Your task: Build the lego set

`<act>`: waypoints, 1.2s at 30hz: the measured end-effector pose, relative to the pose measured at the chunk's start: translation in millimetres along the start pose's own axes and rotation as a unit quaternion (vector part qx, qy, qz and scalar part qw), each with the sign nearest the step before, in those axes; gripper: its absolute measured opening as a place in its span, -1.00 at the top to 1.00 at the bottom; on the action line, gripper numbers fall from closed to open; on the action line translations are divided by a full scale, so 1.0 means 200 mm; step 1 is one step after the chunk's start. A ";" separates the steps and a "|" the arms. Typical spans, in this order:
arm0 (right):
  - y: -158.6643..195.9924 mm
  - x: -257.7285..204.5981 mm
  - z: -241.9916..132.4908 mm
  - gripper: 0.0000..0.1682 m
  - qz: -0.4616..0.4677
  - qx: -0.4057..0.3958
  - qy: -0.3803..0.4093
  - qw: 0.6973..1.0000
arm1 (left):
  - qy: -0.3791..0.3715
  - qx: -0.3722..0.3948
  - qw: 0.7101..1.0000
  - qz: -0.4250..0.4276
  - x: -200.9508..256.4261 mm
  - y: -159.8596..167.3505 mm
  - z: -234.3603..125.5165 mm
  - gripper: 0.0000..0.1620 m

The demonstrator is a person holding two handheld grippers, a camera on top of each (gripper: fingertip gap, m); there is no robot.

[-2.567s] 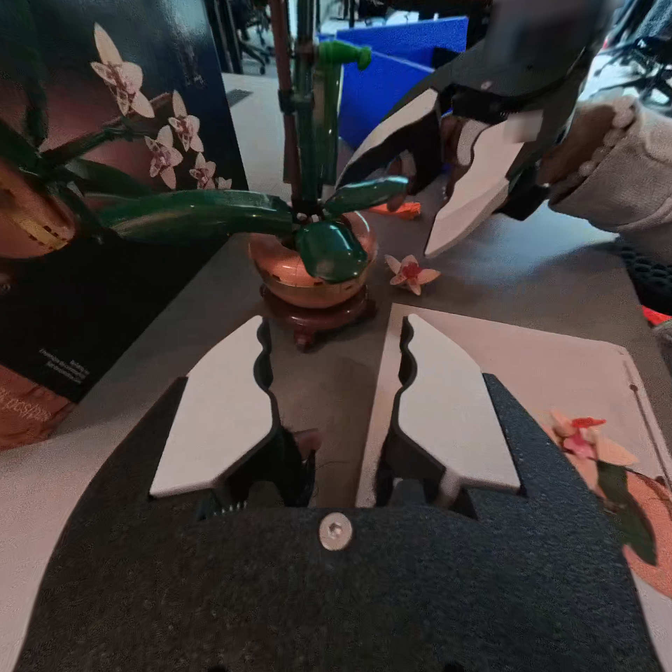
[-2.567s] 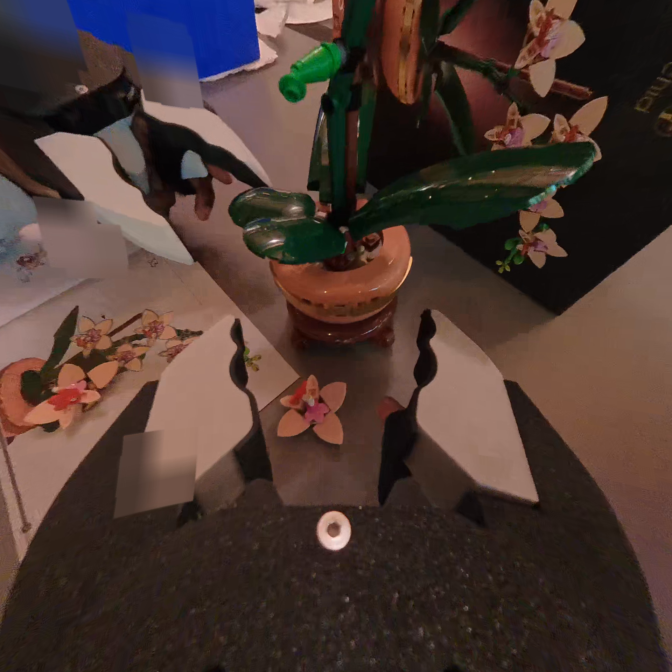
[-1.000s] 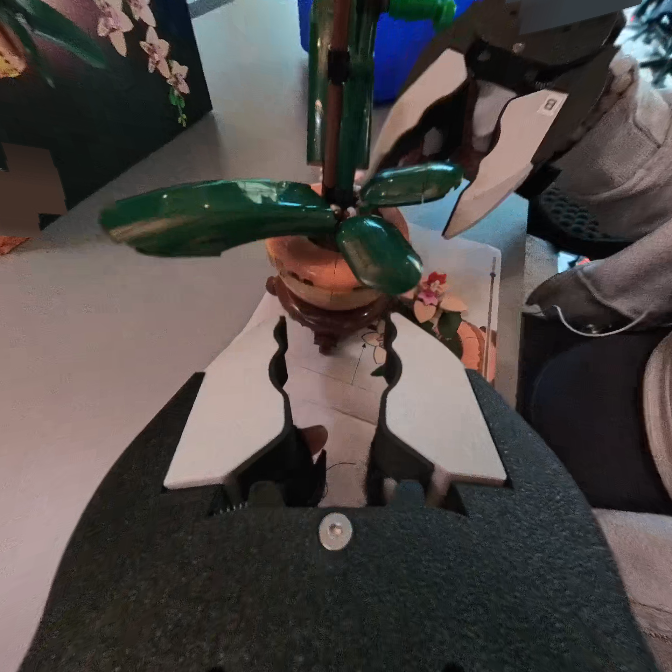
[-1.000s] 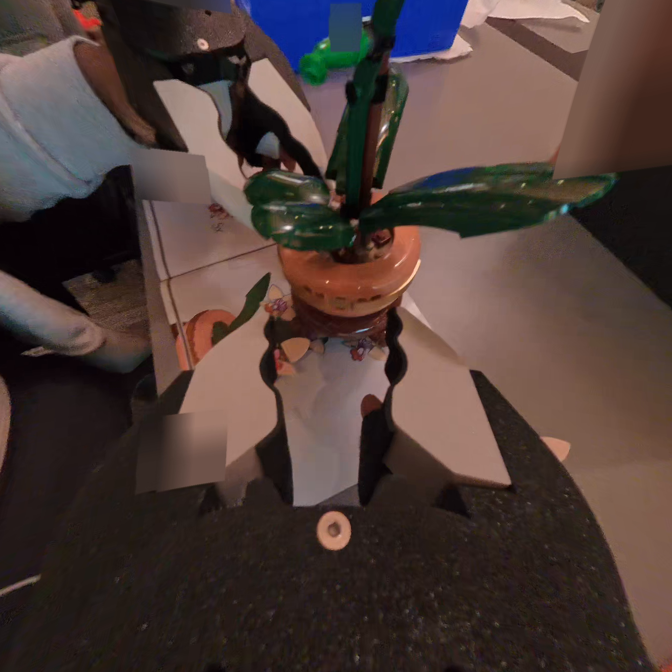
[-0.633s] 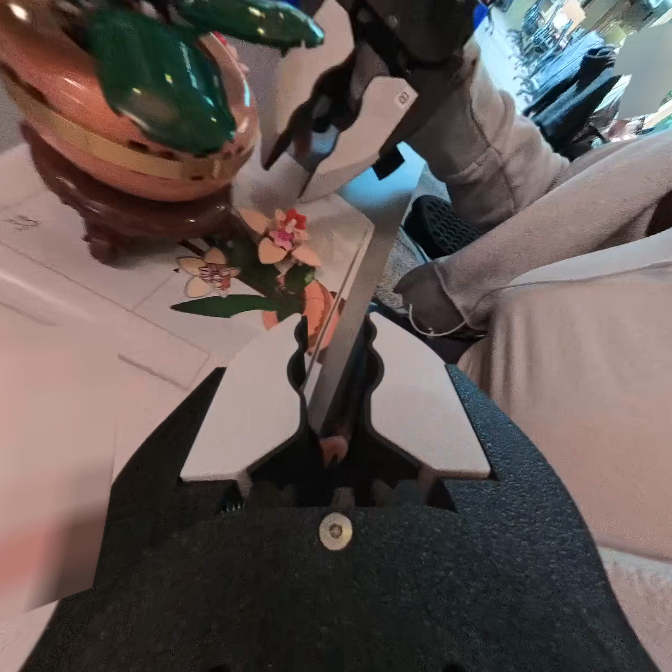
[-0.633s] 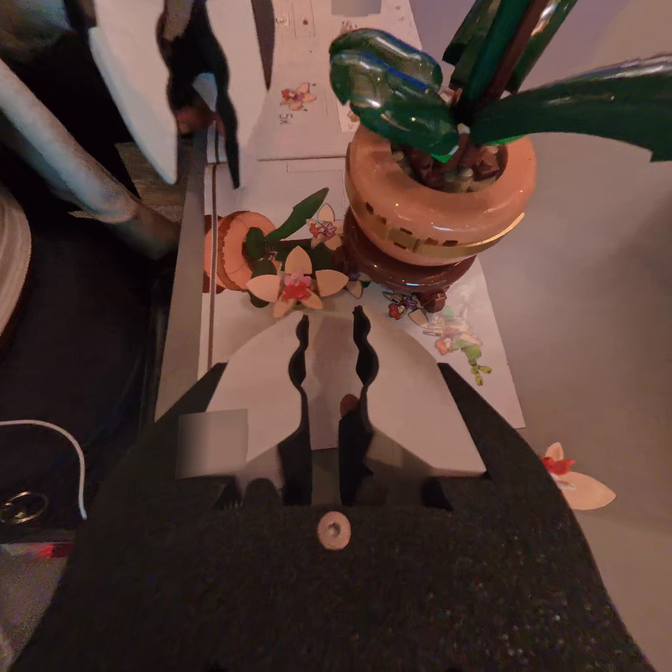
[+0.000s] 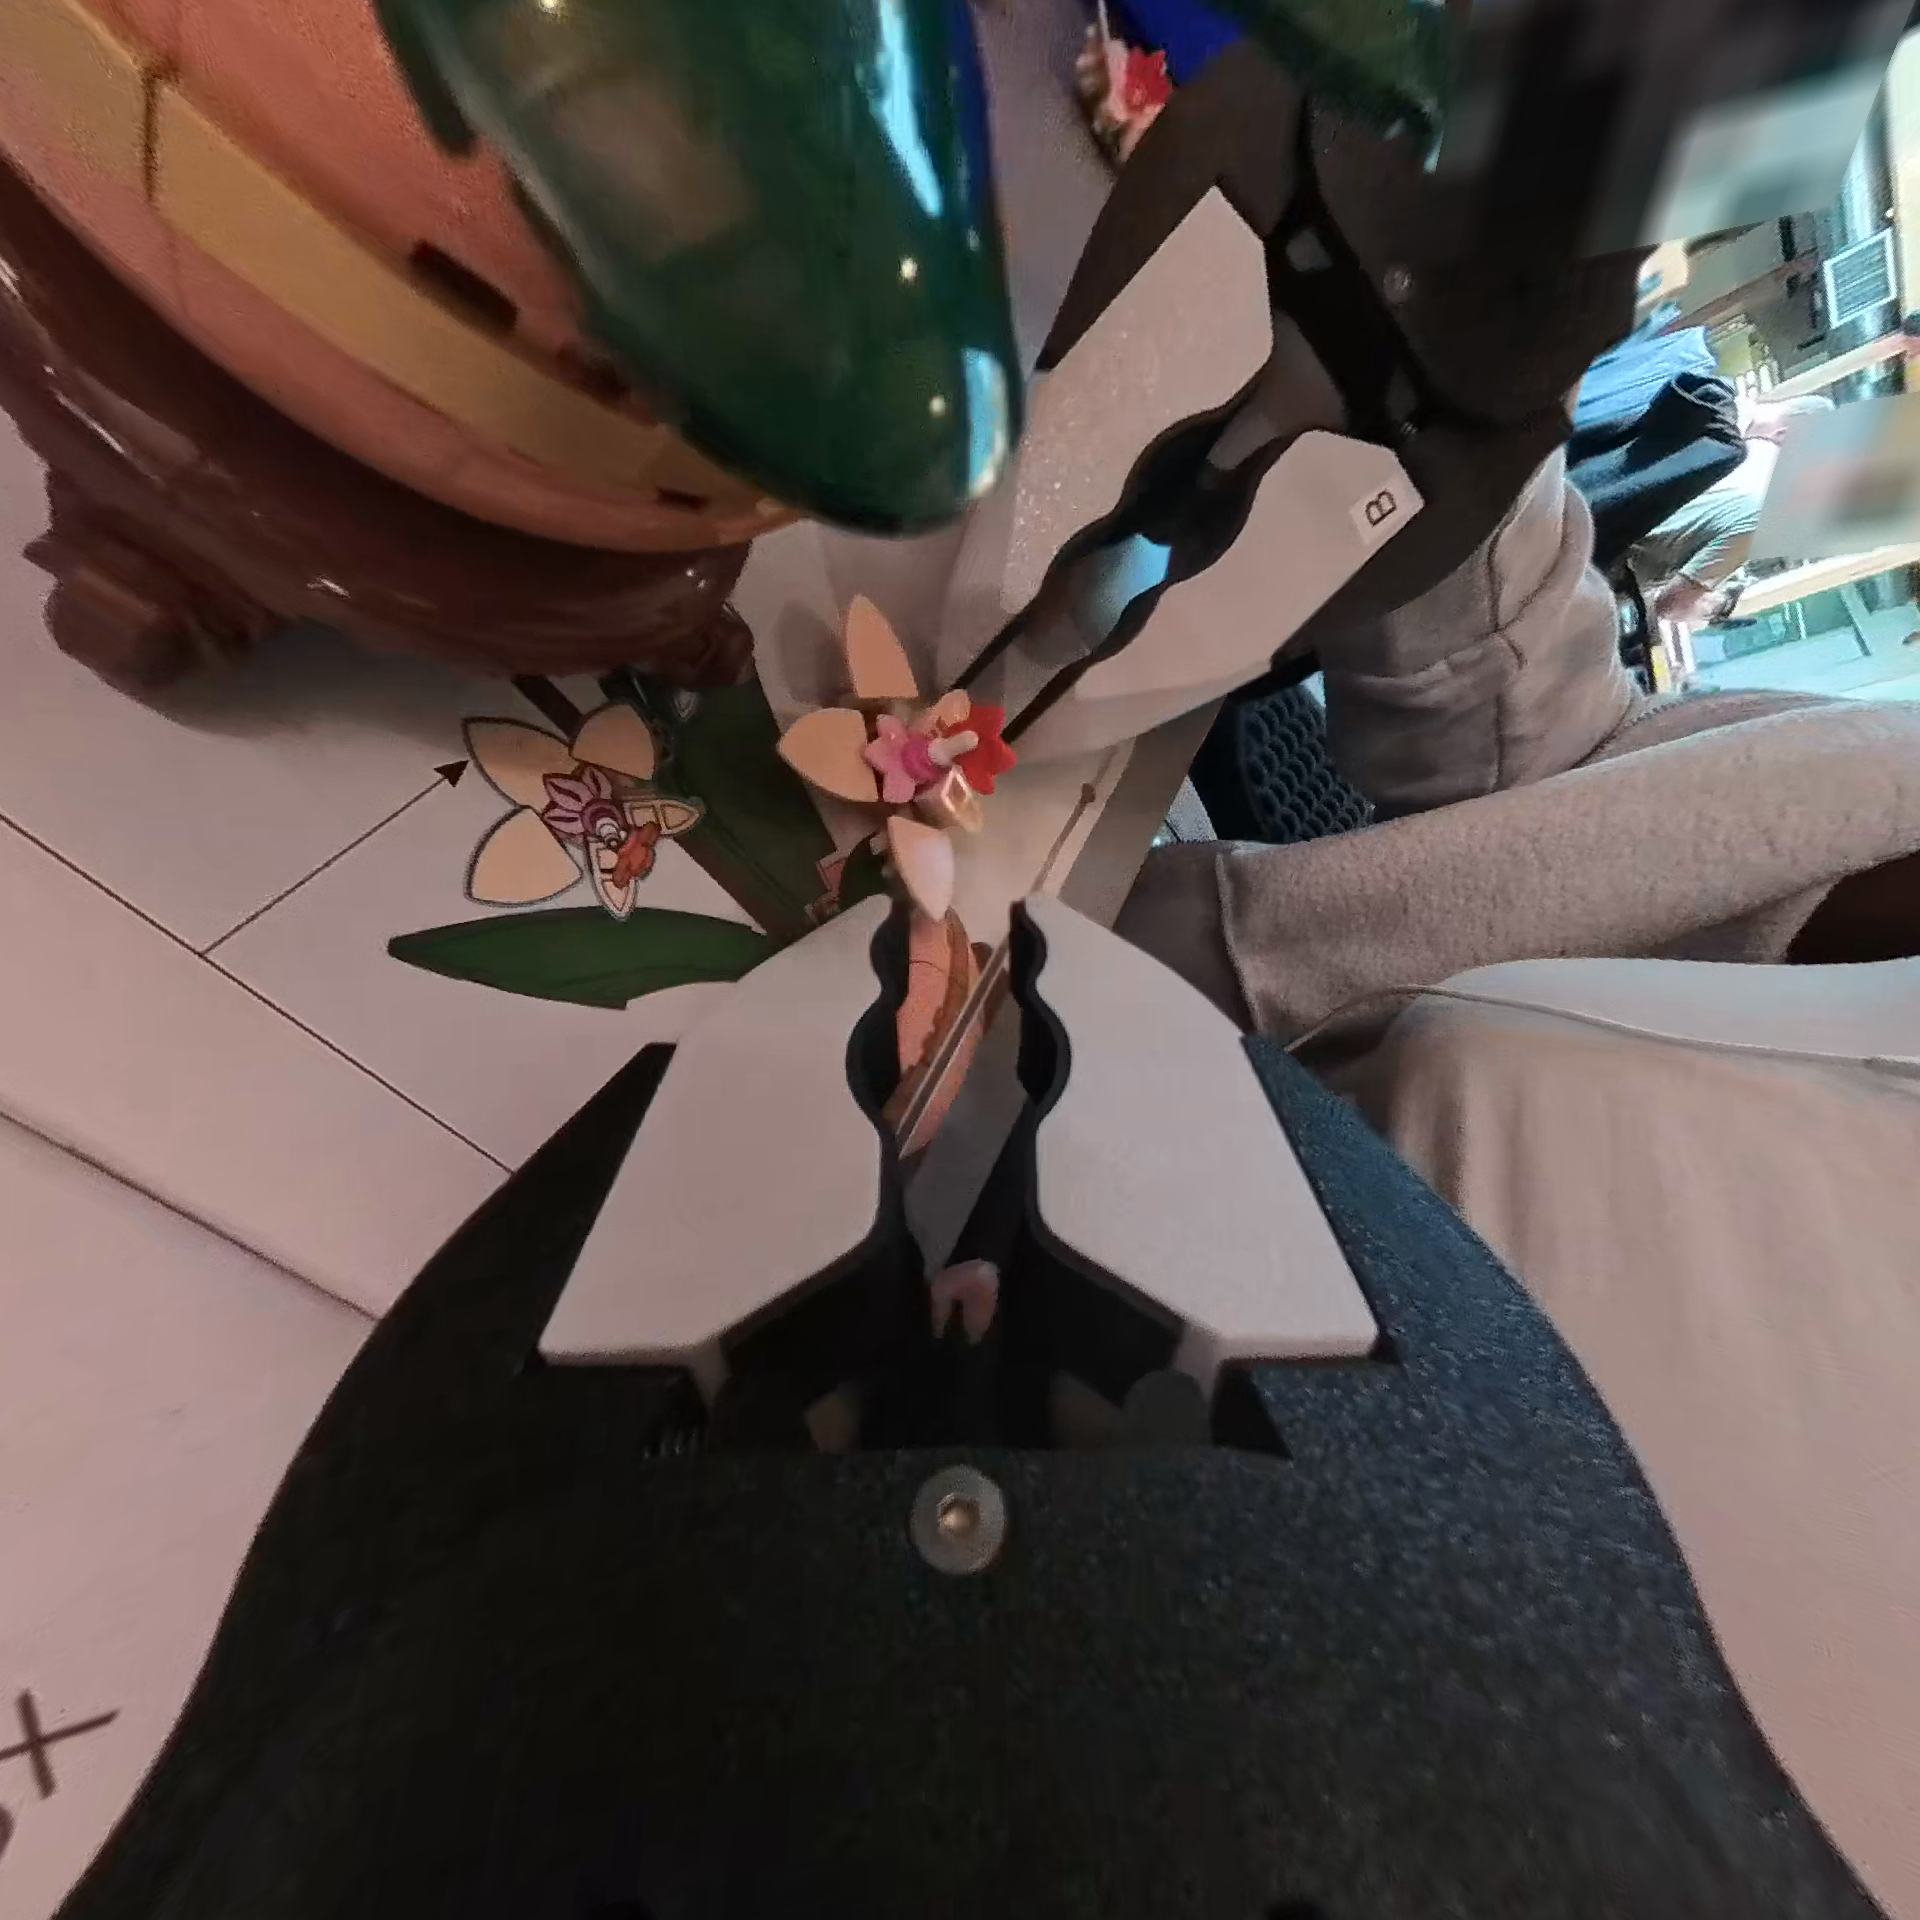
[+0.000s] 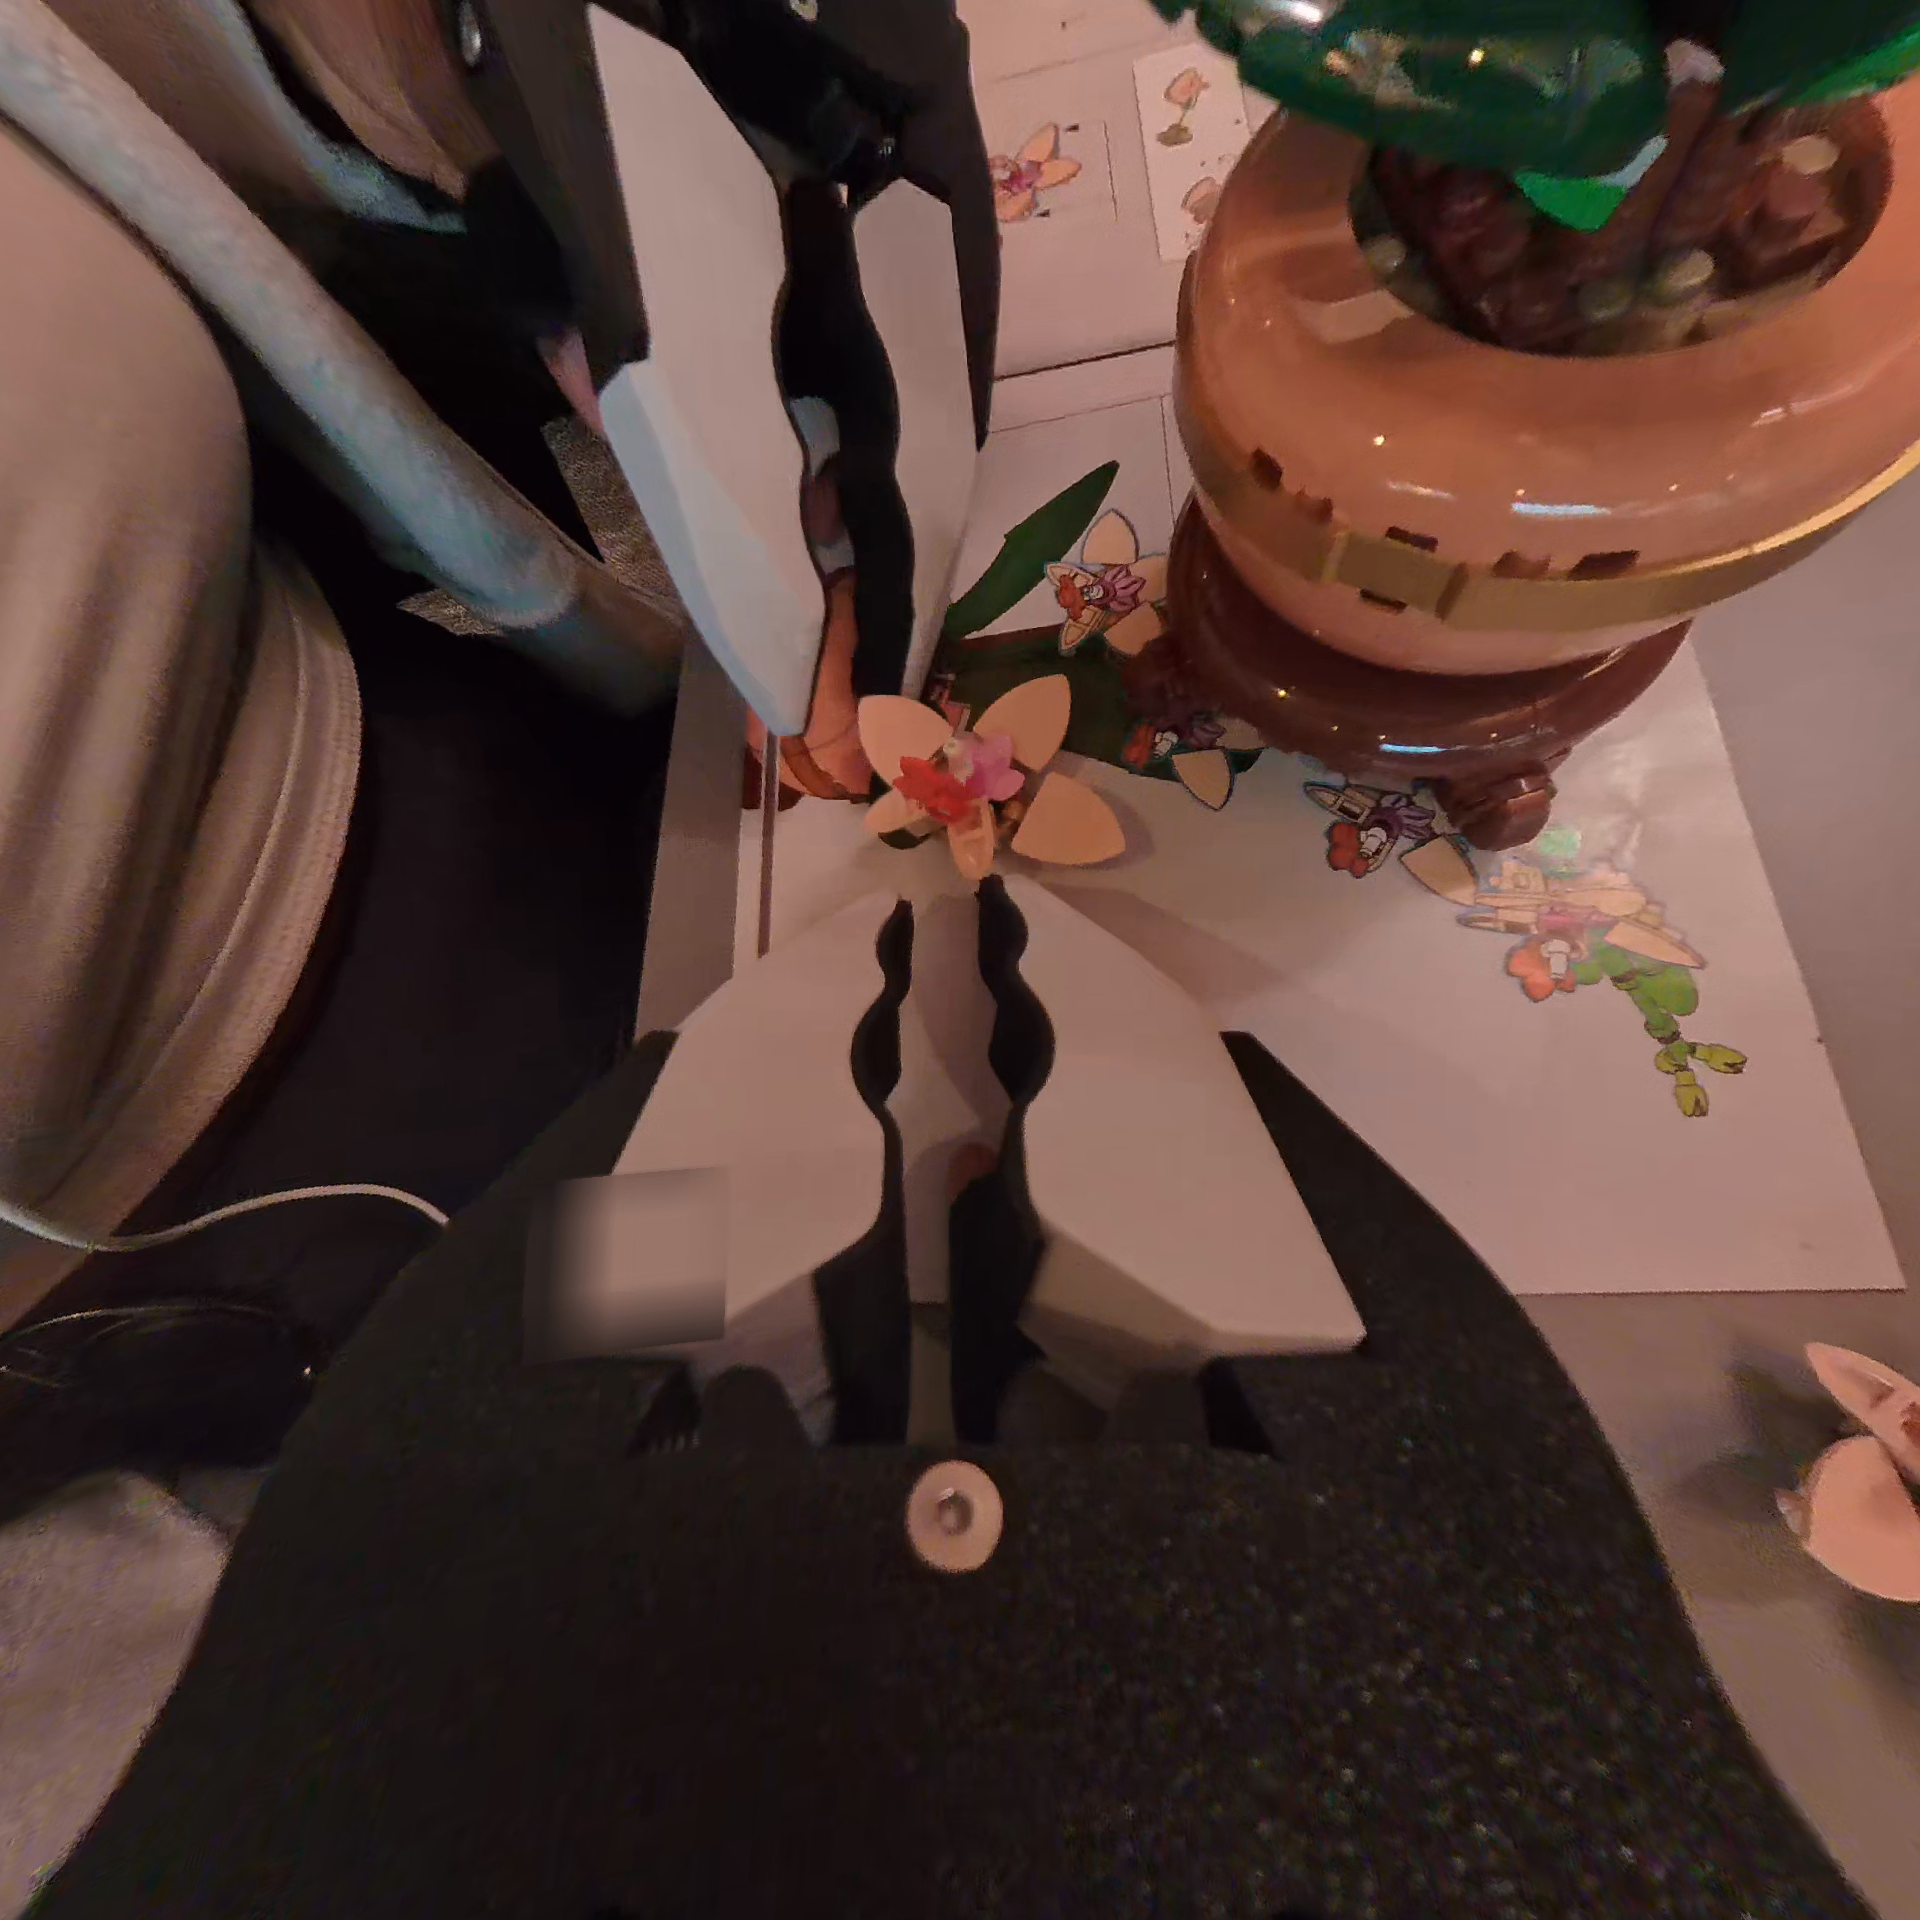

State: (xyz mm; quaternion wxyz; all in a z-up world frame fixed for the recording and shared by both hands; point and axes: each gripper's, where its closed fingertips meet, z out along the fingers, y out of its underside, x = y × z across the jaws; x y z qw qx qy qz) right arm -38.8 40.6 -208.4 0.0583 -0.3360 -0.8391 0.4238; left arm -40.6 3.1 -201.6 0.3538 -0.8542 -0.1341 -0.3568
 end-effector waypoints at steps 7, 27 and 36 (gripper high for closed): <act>0.00 0.00 0.00 0.86 0.002 0.015 -0.001 1.000 | -0.006 -0.013 1.000 -0.026 -0.02 -0.01 0.02 0.92; -0.19 -0.03 -0.17 0.58 -0.079 0.134 0.056 0.986 | -0.209 0.052 0.885 0.413 0.07 -0.14 -0.12 1.00; -0.29 -0.07 -0.16 0.69 -0.131 0.145 0.070 0.978 | -0.245 0.044 0.831 0.497 0.12 -0.16 -0.14 1.00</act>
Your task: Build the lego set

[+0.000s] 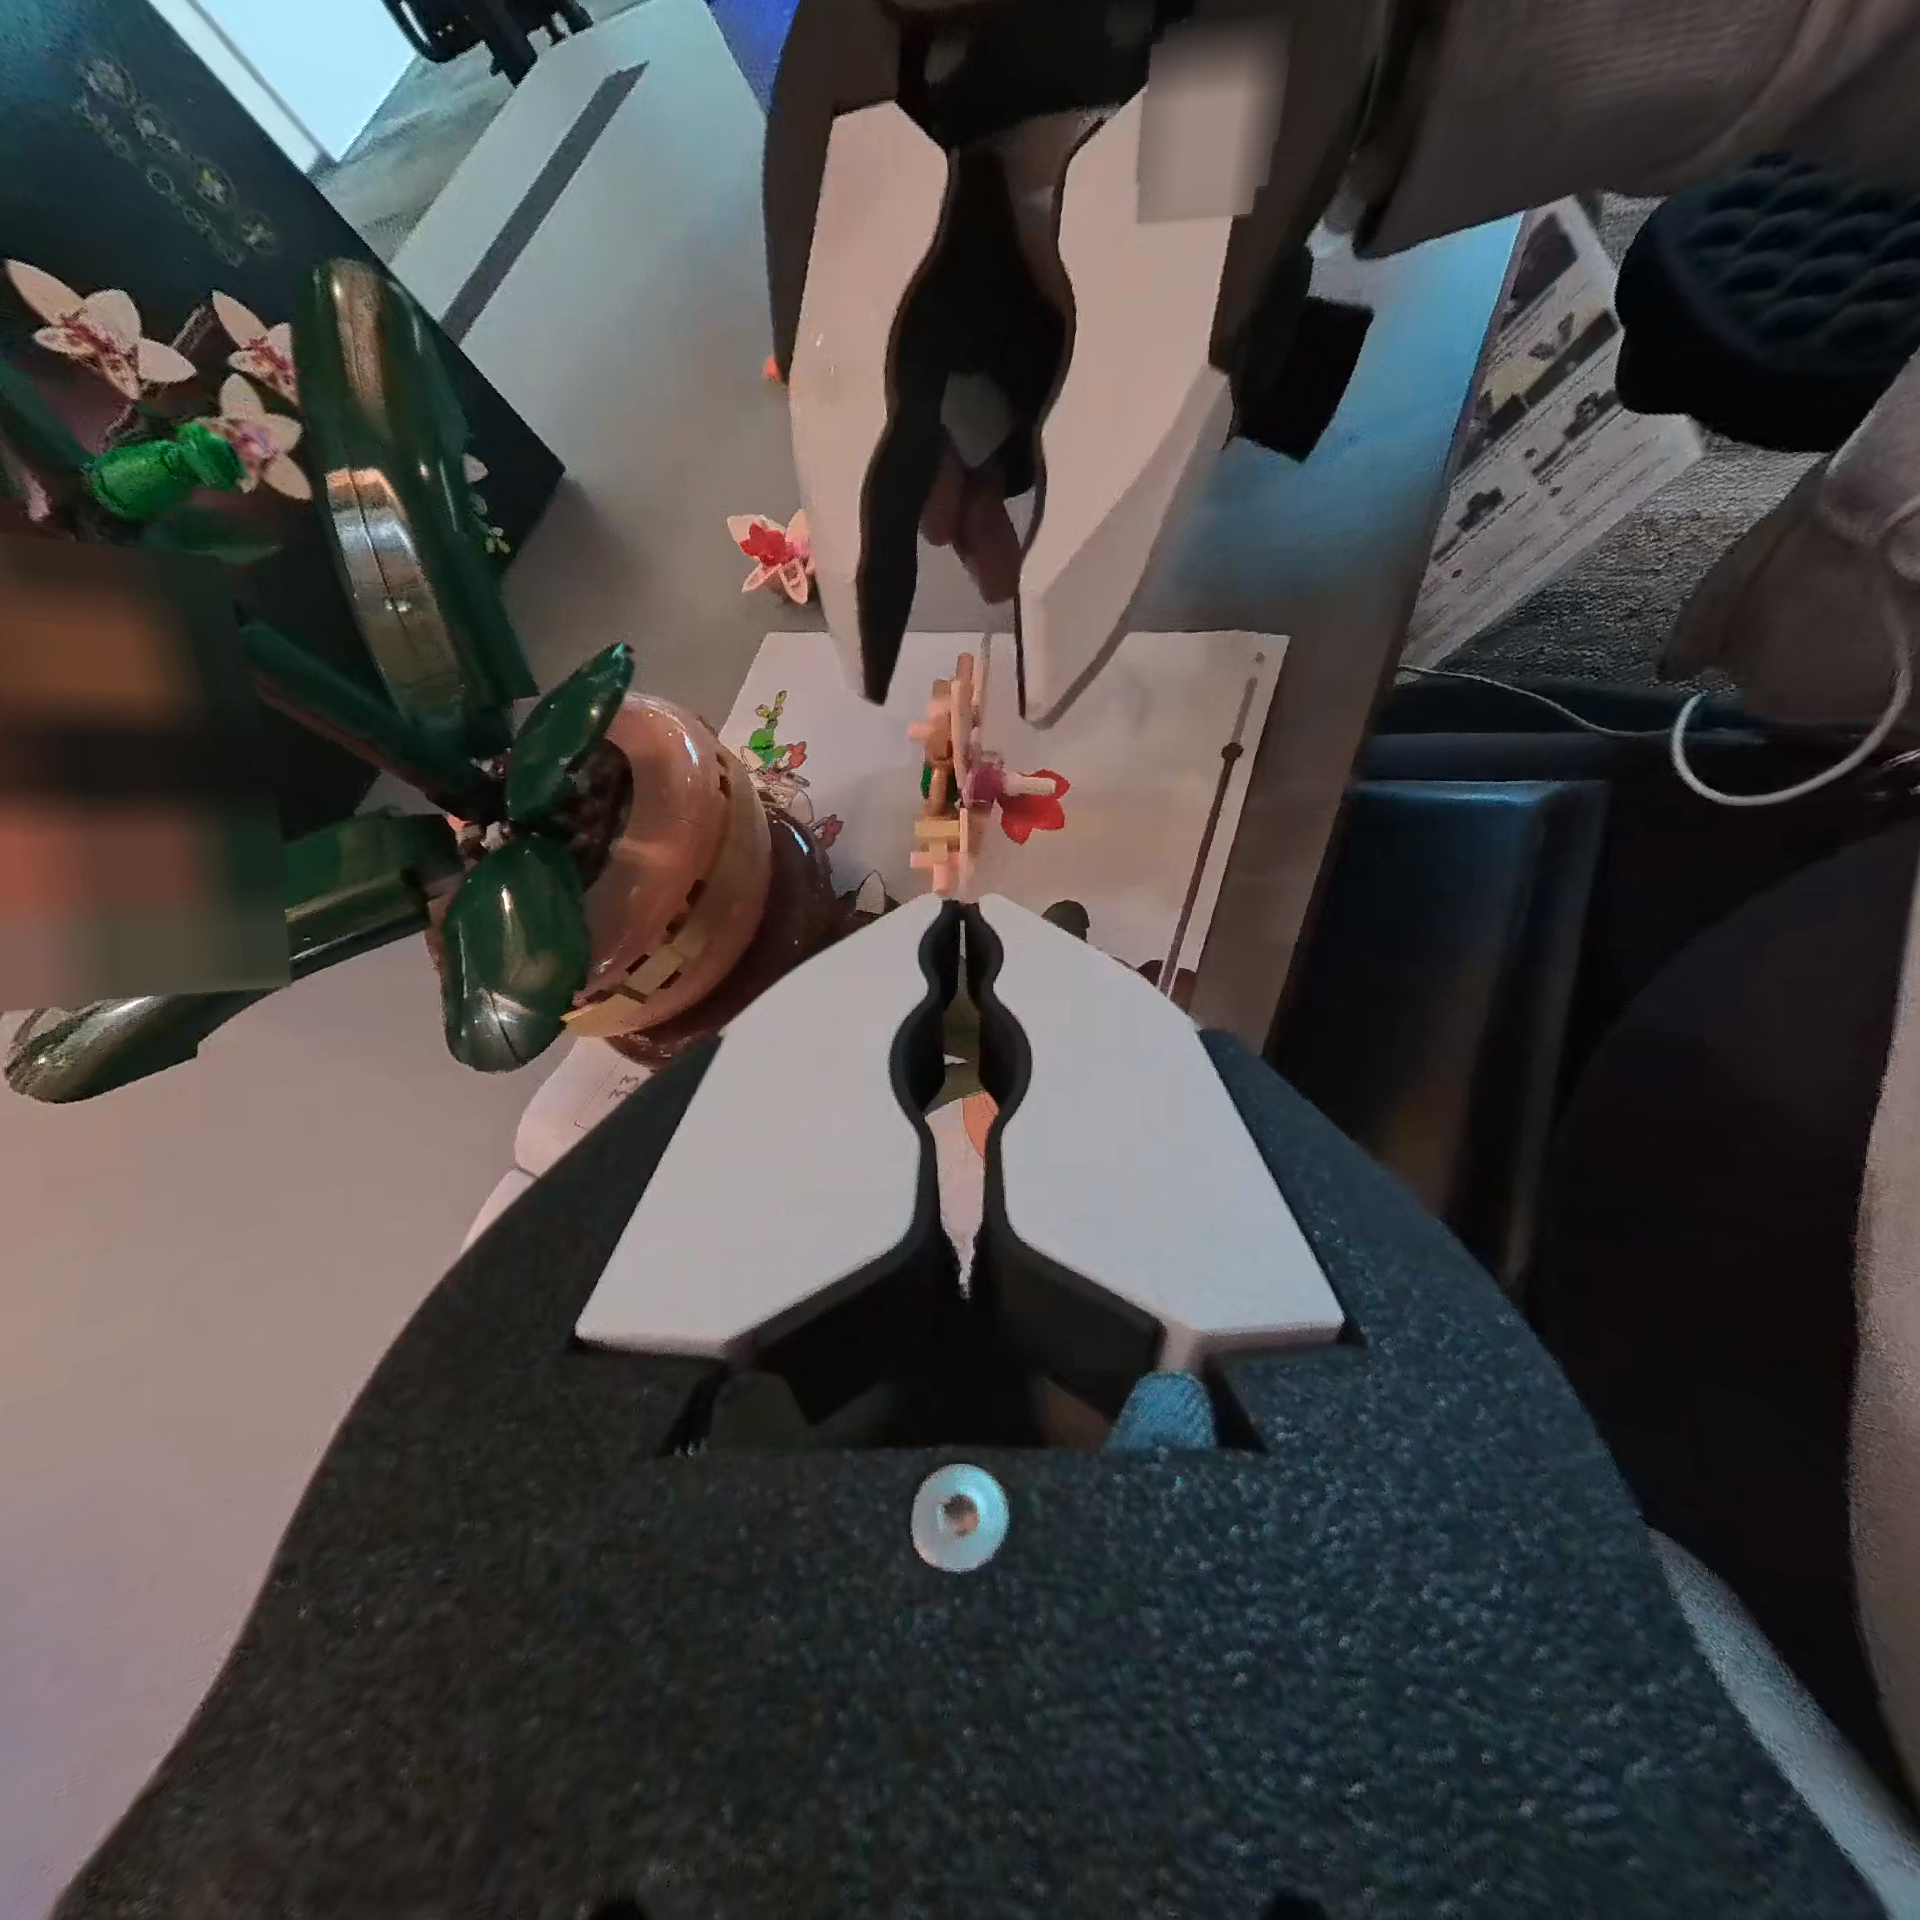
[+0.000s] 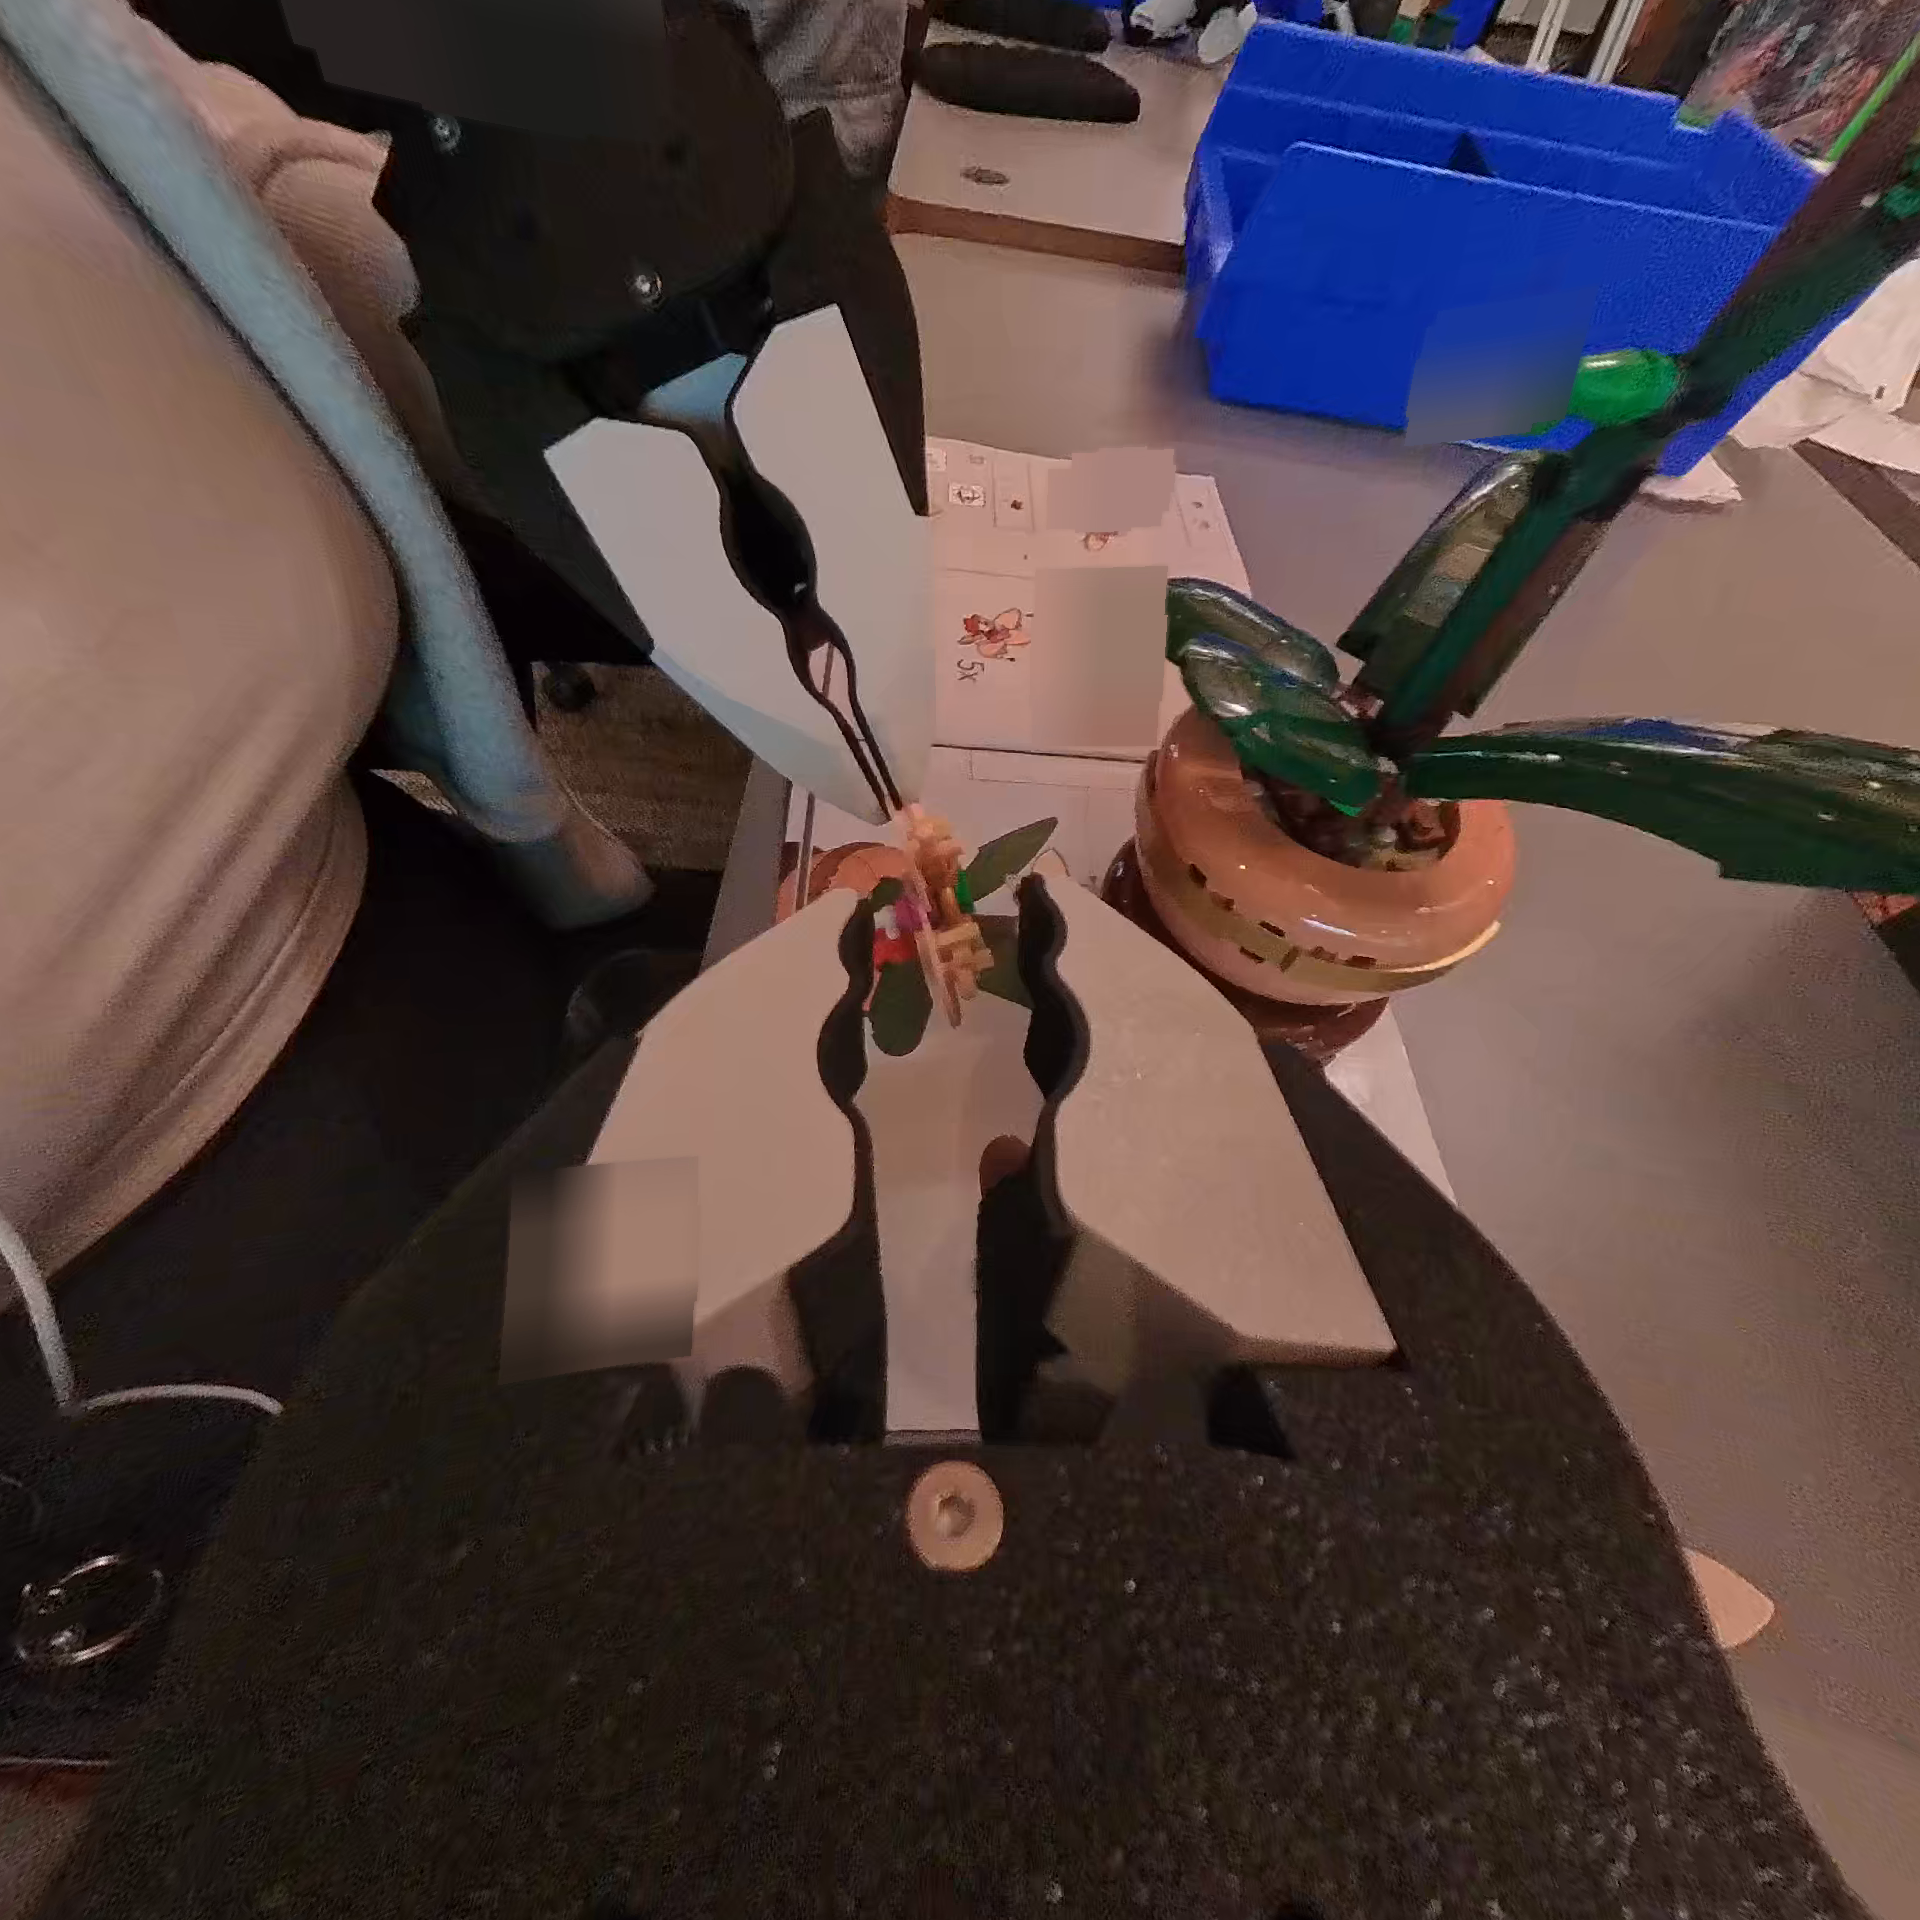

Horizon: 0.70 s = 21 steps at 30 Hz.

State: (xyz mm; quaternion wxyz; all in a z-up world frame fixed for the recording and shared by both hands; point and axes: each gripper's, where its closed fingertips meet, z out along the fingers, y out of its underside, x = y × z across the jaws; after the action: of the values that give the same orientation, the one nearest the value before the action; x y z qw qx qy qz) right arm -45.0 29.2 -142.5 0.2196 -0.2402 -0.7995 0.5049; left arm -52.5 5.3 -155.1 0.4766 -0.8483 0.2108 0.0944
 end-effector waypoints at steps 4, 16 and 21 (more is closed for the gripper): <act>0.02 -0.02 0.03 0.72 -0.015 -0.026 -0.002 1.000 | 0.003 0.007 1.000 0.006 0.01 -0.02 0.00 1.00; 0.01 0.00 0.03 0.90 -0.025 -0.026 -0.002 0.999 | -0.007 0.036 0.999 -0.005 -0.03 -0.05 -0.01 0.83; 0.00 0.00 0.03 0.90 -0.024 -0.022 -0.005 0.999 | 0.017 0.029 0.999 -0.012 -0.03 -0.04 0.03 0.58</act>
State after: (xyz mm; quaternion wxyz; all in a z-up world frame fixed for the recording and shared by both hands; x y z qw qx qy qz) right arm -49.0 25.6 -144.8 0.2220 -0.2230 -0.8169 0.4834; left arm -54.1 15.3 -149.7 0.4985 -0.8379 0.2119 0.0679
